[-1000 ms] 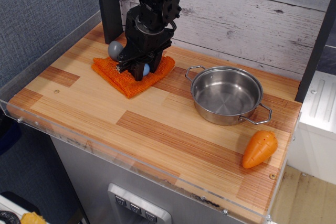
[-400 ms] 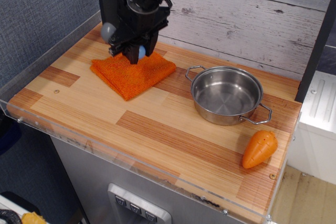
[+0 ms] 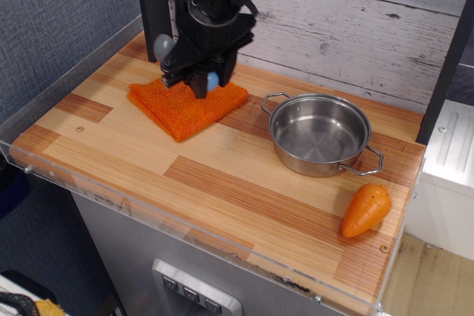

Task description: Move the red cloth behind the pot with the peeler

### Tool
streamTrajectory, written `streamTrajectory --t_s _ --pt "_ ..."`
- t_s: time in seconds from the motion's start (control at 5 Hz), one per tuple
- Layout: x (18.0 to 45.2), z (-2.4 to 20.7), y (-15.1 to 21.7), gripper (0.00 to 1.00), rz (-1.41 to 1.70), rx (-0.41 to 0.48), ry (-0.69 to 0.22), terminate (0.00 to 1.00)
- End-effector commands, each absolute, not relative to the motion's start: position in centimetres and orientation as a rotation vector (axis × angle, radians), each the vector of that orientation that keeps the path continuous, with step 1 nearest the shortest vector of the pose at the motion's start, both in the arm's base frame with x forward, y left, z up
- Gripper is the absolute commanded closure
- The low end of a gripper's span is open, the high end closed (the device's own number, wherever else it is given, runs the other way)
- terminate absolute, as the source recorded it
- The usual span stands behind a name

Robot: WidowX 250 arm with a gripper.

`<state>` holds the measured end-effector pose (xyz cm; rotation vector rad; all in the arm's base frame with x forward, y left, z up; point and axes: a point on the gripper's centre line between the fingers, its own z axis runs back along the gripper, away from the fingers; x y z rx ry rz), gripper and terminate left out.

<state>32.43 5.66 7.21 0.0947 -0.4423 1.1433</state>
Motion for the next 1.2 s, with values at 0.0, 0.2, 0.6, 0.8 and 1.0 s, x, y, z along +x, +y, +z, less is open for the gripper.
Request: streamTrajectory --t_s 0.0,0.2,0.6,0.8,1.0 --pt "29.7 7.6 1.5 1.00 1.044 0.038 -0.472 0.00" --pt "27.8 5.6 -0.2 1.00 1.004 0.055 -0.429 0.00" --pt "26.4 2.1 -1.4 1.00 0.995 0.038 -0.378 0.00" --pt "26.3 0.6 -1.9 1.00 0.985 0.026 -0.359 0.00" --pt "26.2 -0.3 -2.6 1.00 0.961 0.043 -0.321 0.00"
